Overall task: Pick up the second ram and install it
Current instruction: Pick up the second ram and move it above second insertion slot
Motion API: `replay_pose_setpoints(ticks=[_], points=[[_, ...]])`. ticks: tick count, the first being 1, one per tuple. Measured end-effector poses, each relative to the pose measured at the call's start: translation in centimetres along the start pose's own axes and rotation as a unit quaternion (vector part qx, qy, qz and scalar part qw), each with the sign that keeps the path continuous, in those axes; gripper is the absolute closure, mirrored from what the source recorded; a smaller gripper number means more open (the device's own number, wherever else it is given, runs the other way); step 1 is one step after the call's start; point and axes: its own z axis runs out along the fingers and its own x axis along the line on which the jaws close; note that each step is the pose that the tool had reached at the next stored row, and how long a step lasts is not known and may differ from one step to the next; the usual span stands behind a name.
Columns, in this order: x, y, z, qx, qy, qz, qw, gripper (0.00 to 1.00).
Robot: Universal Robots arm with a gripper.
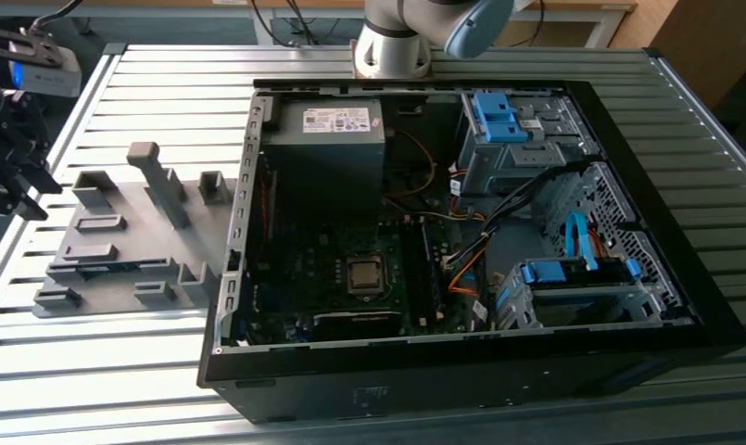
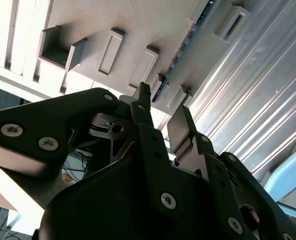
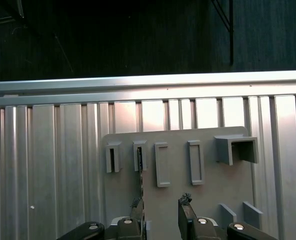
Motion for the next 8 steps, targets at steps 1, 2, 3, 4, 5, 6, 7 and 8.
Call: replay_pose_setpoints(ticks=[1, 2, 3, 4, 5, 6, 7, 8], points=[[0.0, 0.0, 0.03, 0.0, 0.0, 0.0, 1.0, 0.59], [0.0, 0.0, 0.05, 0.0, 0.0, 0.0, 1.0, 0.59], [0.0, 0.0, 0.07, 0.0, 0.0, 0.0, 1.0, 0.59], [0.0, 0.0, 0.09, 0.0, 0.0, 0.0, 1.0, 0.59], [0.0, 0.0, 0.11, 0.0, 0.0, 0.0, 1.0, 0.59], [0.0, -0.01, 0.14, 0.0, 0.0, 0.0, 1.0, 0.59], [0.01, -0.01, 0.17, 0.0, 0.0, 0.0, 1.0, 0.59], [0.01, -0.01, 0.19, 0.0, 0.0, 0.0, 1.0, 0.59]])
